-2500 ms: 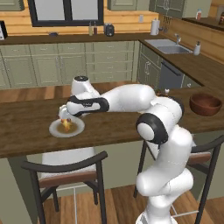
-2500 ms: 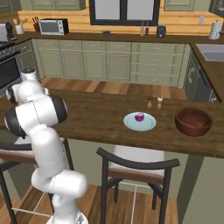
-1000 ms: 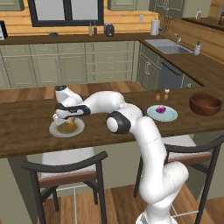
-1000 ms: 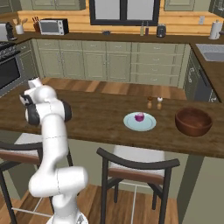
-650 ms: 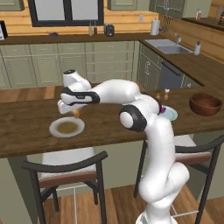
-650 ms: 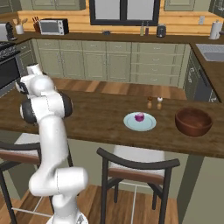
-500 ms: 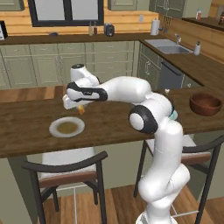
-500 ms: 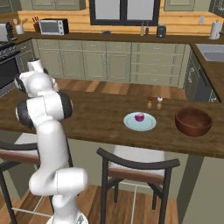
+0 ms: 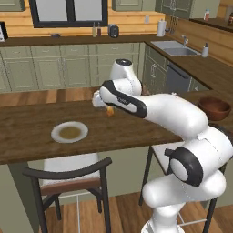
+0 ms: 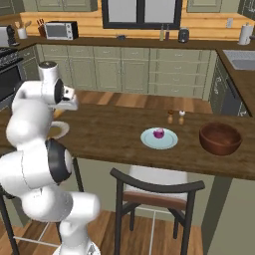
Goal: Pick the chicken drumstick and onion from their plates and place them in the bowl. Then put the bowl in the fridge.
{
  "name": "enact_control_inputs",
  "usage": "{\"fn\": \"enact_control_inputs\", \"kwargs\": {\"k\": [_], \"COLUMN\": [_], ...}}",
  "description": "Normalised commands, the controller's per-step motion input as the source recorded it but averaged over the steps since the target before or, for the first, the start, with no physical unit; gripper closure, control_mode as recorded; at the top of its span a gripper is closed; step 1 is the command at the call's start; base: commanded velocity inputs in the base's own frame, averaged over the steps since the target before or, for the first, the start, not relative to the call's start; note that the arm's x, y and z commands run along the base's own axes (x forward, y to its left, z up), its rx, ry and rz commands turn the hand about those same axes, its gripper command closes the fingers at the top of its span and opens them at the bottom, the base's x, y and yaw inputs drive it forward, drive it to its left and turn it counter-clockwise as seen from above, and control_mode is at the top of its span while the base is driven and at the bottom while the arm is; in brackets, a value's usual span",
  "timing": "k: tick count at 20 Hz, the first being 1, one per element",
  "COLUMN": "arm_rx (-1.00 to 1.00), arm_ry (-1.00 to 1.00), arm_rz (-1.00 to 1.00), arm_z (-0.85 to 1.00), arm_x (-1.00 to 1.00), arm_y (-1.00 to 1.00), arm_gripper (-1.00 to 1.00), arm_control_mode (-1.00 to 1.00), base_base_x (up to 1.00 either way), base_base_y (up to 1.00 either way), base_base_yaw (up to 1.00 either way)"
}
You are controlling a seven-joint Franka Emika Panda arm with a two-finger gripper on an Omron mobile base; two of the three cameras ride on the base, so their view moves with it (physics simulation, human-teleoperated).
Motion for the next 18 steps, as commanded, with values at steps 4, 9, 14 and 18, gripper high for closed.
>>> {"fn": "enact_control_inputs", "kwargs": {"k": [4,9,14,18], "arm_rx": [0.01,0.00,0.00,0.00], "arm_ry": [-0.06,-0.40,-0.10,0.00], "arm_rz": [-0.08,-0.01,-0.03,0.00], "arm_z": [0.26,0.00,0.00,0.00], "arm_x": [-1.00,-1.00,-0.40,0.00], "arm_y": [-0.96,-0.58,-0.35,0.00], "arm_gripper": [1.00,1.00,1.00,1.00], "arm_control_mode": [-1.00,-1.00,1.00,1.00], "base_base_x": [0.00,0.00,-0.60,-0.55], "base_base_y": [0.00,0.00,-0.60,-1.00], "base_base_yaw": [0.00,0.00,-0.09,-0.15]}}
